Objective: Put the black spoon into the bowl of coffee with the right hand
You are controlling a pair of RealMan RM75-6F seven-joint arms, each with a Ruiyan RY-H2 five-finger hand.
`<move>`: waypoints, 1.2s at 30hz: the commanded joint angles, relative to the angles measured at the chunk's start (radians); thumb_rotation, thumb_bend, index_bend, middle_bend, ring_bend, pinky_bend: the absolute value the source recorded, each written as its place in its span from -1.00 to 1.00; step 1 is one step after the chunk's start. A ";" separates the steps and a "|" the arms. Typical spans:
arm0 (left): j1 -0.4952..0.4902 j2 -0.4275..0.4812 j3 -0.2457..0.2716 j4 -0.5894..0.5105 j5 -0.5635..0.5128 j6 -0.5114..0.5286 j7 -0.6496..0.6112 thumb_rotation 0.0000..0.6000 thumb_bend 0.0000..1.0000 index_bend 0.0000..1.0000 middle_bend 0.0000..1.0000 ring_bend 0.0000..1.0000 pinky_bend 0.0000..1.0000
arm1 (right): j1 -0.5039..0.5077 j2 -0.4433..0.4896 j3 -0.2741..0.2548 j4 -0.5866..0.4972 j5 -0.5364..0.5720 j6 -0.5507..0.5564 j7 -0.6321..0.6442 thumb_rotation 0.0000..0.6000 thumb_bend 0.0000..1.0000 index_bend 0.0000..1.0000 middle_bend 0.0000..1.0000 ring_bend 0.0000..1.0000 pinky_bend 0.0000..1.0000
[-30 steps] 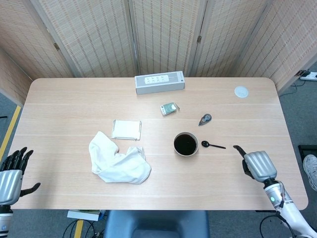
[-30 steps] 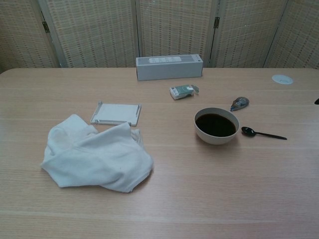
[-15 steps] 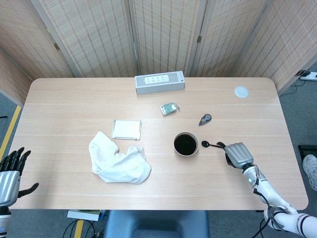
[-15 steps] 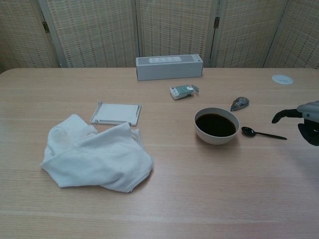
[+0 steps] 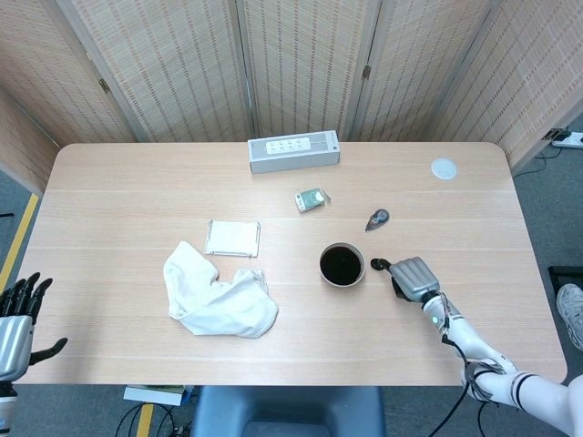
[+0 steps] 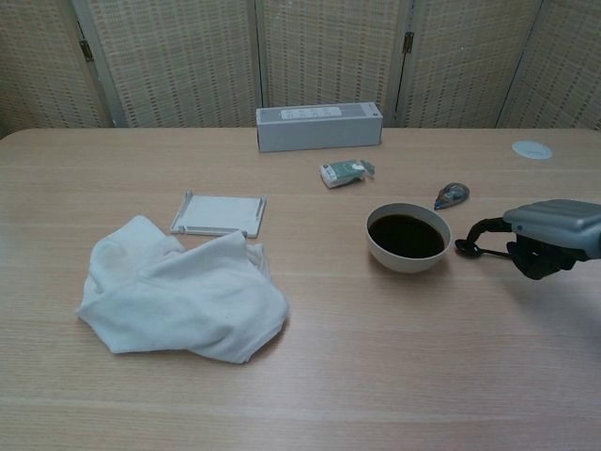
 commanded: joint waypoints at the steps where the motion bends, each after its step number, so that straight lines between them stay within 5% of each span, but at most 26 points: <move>1: 0.001 0.001 0.000 0.000 -0.002 0.001 -0.001 1.00 -0.69 -0.75 -0.88 -0.86 -0.72 | 0.011 -0.011 -0.003 0.015 -0.003 -0.010 0.009 1.00 1.00 -0.59 1.00 1.00 1.00; 14: 0.007 0.002 0.001 0.003 -0.005 -0.001 0.006 1.00 -0.69 -0.76 -0.88 -0.86 -0.72 | 0.021 -0.018 -0.039 0.024 -0.022 -0.013 0.031 1.00 1.00 -0.56 1.00 1.00 1.00; 25: 0.007 0.000 0.003 -0.001 0.000 -0.004 0.010 1.00 -0.69 -0.75 -0.88 -0.86 -0.72 | -0.039 0.088 -0.092 -0.062 -0.025 0.047 0.002 1.00 1.00 -0.56 1.00 1.00 1.00; 36: 0.005 -0.005 0.003 0.001 0.000 -0.011 0.013 1.00 -0.69 -0.76 -0.88 -0.86 -0.72 | -0.054 0.129 -0.085 -0.104 -0.025 0.090 -0.001 1.00 1.00 -0.56 1.00 1.00 1.00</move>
